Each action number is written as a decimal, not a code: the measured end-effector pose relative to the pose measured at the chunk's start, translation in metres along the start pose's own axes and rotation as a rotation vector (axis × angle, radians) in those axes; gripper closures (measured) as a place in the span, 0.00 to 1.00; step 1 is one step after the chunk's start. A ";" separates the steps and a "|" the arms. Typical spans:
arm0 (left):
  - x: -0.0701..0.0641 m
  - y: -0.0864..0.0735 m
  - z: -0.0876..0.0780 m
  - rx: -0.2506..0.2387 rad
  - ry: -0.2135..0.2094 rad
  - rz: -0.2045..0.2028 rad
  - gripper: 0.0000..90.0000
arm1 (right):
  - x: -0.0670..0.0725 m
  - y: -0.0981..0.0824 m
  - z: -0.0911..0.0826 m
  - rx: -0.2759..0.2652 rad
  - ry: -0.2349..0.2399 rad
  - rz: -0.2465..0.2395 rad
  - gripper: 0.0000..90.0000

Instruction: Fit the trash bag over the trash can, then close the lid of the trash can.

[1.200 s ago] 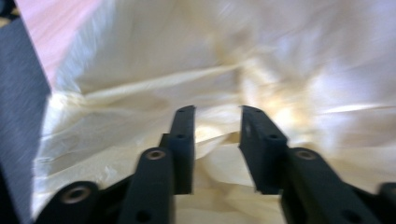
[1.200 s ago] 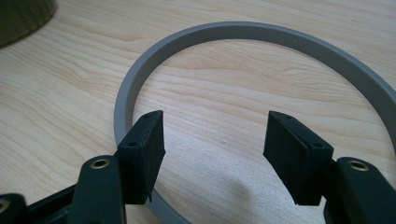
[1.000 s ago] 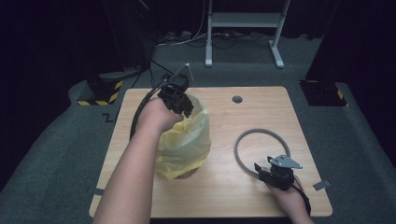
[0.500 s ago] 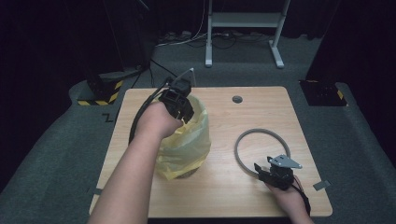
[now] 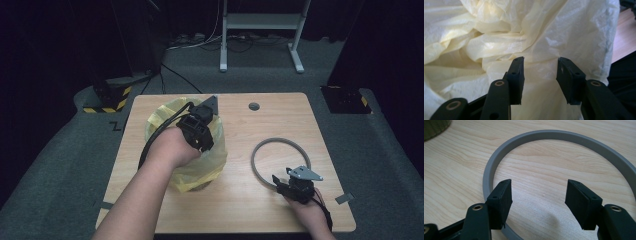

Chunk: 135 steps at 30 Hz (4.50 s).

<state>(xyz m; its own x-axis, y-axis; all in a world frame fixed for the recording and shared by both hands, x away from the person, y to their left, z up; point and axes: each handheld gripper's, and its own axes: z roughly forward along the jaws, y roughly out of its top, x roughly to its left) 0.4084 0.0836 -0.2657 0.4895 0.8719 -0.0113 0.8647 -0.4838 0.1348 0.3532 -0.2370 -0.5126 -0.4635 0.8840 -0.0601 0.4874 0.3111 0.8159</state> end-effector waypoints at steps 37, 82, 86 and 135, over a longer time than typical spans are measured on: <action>0.165 -0.125 0.084 -0.054 0.036 -0.346 0.67 | 0.002 -0.001 0.001 0.007 -0.001 -0.004 0.42; 0.156 -0.119 0.242 -0.711 -0.143 -0.333 0.86 | 0.115 0.098 0.084 -0.090 0.123 -0.033 0.56; 0.135 -0.110 0.243 -0.715 -0.130 -0.277 0.85 | 0.109 0.092 0.072 -0.111 0.103 -0.034 0.56; 0.098 -0.120 0.247 -0.692 0.086 -0.142 0.20 | -0.028 0.047 0.035 0.337 -0.025 0.054 0.47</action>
<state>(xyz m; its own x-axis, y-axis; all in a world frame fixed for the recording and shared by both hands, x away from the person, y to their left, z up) 0.3798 0.2084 -0.5277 0.3422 0.9396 -0.0006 0.6358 -0.2311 0.7365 0.4151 -0.2347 -0.4923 -0.4141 0.9094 -0.0393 0.7298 0.3575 0.5827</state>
